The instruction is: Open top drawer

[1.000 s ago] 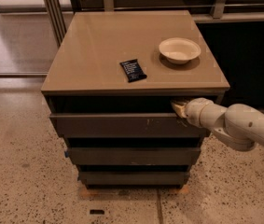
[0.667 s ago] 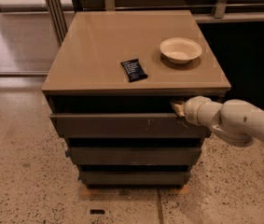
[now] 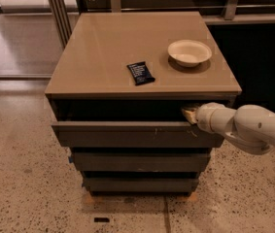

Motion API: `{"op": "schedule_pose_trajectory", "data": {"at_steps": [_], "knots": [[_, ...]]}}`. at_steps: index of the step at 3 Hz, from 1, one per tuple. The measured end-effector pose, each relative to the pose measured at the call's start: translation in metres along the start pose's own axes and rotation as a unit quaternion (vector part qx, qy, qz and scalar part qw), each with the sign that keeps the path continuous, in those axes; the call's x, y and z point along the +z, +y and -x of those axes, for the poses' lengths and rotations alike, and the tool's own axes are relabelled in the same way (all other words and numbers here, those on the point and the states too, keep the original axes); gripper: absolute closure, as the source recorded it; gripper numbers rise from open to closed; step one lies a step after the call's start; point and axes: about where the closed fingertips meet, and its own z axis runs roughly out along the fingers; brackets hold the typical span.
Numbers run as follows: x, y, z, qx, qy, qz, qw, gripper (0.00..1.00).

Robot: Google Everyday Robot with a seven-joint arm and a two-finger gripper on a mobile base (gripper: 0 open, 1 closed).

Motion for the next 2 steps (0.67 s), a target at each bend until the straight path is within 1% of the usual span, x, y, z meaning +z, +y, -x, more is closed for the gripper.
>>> {"op": "schedule_pose_trajectory", "data": {"at_steps": [1, 2], "knots": [[-0.001, 0.000, 0.002, 0.000, 0.000, 0.000, 1.0000, 1.00], [-0.018, 0.003, -0.019, 0.023, 0.028, 0.000, 0.9994, 1.00]]}}
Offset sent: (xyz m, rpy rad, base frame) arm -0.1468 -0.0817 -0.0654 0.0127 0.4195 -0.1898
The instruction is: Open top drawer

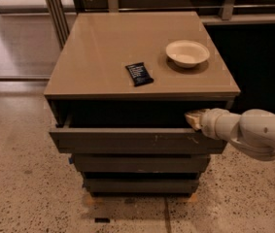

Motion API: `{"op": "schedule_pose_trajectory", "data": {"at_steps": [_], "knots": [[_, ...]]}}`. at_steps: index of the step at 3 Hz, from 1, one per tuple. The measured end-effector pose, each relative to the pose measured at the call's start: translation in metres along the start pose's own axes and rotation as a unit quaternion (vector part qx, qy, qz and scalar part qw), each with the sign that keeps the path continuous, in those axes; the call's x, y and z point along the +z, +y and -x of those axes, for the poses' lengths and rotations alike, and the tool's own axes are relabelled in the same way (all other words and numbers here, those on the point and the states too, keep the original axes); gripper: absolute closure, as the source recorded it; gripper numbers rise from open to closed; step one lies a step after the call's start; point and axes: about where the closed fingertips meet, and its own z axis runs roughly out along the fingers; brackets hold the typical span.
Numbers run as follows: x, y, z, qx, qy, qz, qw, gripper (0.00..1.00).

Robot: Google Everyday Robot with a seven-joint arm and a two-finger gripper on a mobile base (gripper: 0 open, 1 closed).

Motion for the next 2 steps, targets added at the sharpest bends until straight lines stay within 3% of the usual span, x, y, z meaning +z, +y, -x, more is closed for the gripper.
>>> {"op": "schedule_pose_trajectory", "data": {"at_steps": [1, 2], "knots": [[-0.002, 0.000, 0.003, 0.000, 0.000, 0.000, 1.0000, 1.00], [-0.025, 0.017, -0.019, 0.022, 0.030, 0.030, 0.9988, 1.00]]}}
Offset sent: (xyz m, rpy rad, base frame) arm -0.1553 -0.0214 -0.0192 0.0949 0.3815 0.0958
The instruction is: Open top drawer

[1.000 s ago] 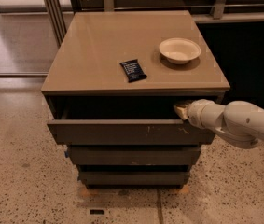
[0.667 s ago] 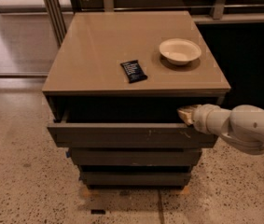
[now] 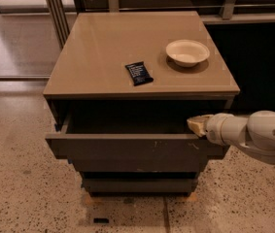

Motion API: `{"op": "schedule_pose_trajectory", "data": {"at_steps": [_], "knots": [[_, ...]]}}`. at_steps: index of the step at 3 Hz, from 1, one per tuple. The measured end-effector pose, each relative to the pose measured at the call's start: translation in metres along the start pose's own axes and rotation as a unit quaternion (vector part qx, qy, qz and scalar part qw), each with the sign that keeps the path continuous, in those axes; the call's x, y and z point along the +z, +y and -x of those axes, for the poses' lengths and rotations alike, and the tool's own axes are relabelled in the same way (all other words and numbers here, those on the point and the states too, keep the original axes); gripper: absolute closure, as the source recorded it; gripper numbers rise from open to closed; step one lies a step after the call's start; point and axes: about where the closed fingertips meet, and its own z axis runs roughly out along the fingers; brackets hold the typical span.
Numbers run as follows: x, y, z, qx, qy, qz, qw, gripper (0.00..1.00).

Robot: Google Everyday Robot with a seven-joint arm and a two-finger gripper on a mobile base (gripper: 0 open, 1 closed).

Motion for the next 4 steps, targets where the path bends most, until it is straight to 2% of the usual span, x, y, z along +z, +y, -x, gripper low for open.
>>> {"op": "schedule_pose_trajectory", "data": {"at_steps": [1, 2, 3, 4], "knots": [[-0.007, 0.003, -0.002, 0.005, 0.006, 0.006, 1.0000, 1.00], [-0.030, 0.017, -0.015, 0.022, 0.026, 0.030, 0.9990, 1.00], [-0.061, 0.033, -0.029, 0.046, 0.048, 0.055, 0.9963, 1.00], [-0.086, 0.040, -0.039, 0.065, 0.062, 0.064, 0.9939, 1.00]]}}
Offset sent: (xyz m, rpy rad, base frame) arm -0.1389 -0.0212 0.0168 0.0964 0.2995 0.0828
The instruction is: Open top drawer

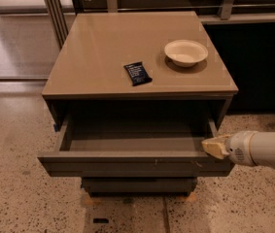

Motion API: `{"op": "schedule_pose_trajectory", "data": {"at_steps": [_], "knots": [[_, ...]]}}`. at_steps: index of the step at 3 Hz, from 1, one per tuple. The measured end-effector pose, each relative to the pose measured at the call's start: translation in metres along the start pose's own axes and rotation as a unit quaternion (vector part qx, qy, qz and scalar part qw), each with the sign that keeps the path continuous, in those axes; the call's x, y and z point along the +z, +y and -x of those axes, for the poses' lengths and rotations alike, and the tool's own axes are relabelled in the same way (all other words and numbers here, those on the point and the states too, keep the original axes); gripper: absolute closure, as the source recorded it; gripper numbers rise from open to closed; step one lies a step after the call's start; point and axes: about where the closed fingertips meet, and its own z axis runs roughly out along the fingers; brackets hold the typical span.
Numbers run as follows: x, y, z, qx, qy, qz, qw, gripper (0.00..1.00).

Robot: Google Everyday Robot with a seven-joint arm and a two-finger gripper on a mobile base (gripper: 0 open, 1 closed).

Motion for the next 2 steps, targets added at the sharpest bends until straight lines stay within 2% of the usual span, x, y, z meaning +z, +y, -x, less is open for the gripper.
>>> {"op": "schedule_pose_trajectory", "data": {"at_steps": [2], "knots": [[-0.027, 0.018, -0.019, 0.026, 0.018, 0.027, 0.9991, 1.00]]}}
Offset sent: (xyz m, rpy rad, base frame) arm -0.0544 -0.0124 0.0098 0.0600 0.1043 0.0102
